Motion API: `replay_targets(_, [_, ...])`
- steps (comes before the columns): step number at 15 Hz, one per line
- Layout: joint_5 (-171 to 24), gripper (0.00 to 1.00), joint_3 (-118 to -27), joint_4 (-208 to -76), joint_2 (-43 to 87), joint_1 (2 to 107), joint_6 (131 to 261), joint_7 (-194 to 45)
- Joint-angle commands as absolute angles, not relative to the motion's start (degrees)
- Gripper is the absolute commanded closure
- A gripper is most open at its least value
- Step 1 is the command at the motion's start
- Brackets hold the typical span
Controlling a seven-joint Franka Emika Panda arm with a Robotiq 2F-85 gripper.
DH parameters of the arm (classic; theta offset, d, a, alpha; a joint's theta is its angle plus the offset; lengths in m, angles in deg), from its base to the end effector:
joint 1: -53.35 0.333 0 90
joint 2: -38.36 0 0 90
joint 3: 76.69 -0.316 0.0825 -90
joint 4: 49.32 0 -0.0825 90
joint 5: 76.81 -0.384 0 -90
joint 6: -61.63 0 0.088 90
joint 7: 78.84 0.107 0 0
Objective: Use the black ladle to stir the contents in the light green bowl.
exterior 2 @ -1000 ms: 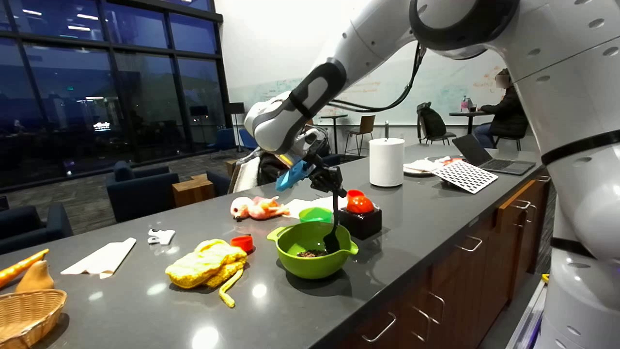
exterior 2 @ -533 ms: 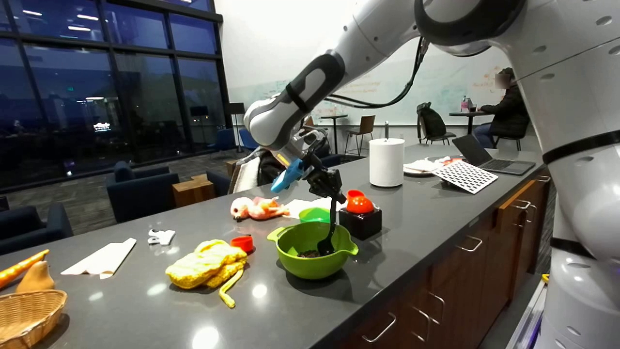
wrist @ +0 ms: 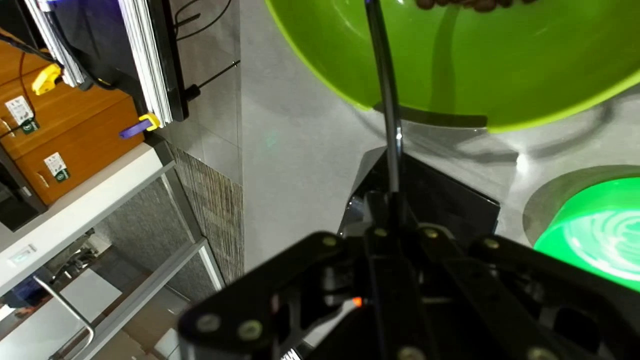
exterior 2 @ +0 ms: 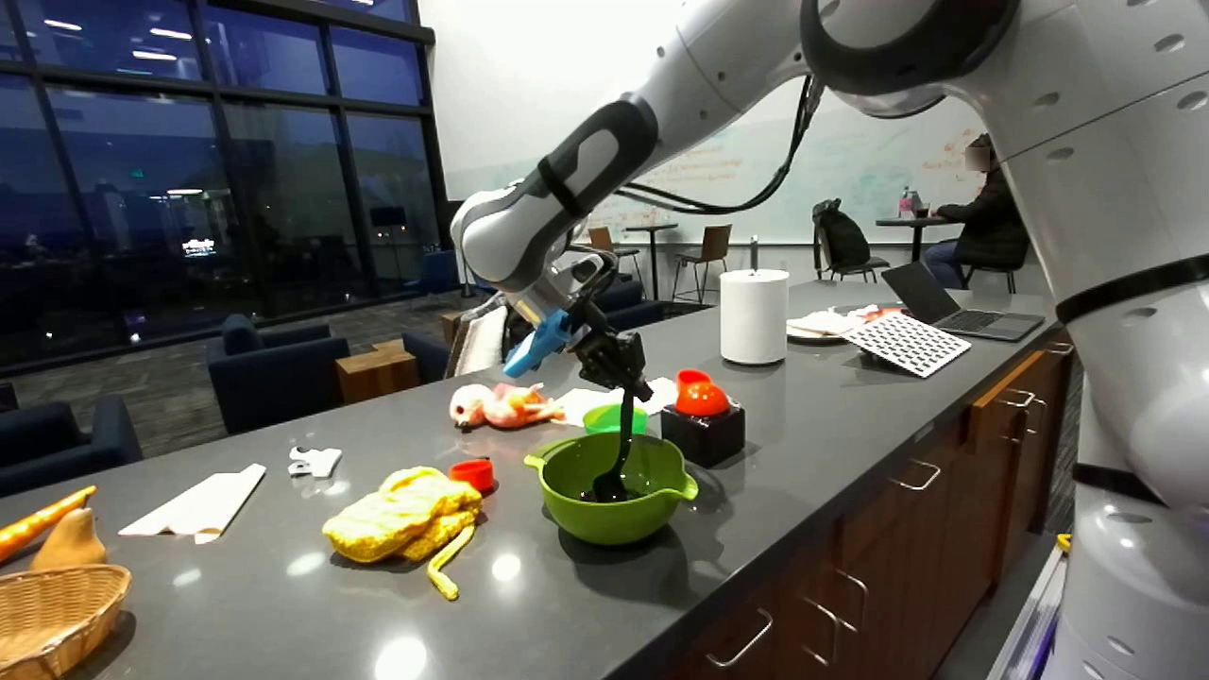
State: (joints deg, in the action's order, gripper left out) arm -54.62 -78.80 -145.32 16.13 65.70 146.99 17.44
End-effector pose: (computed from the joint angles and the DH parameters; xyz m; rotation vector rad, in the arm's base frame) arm 0.5854 0.1046 0.3547 1.9302 -1.5344 -0.0220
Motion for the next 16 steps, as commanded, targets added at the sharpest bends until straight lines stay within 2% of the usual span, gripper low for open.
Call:
replay_targets(1, [-55.6, 0.99, -79.2, -140.0, 12.7, 66.4, 144.8, 16.1])
replay_targets(9, [-54.8, 0.99, -77.9, -132.3, 7.4, 66.9, 143.2, 14.5])
replay_targets(16, [-54.0, 0.99, -75.7, -130.7, 7.2, 65.9, 142.8, 13.2])
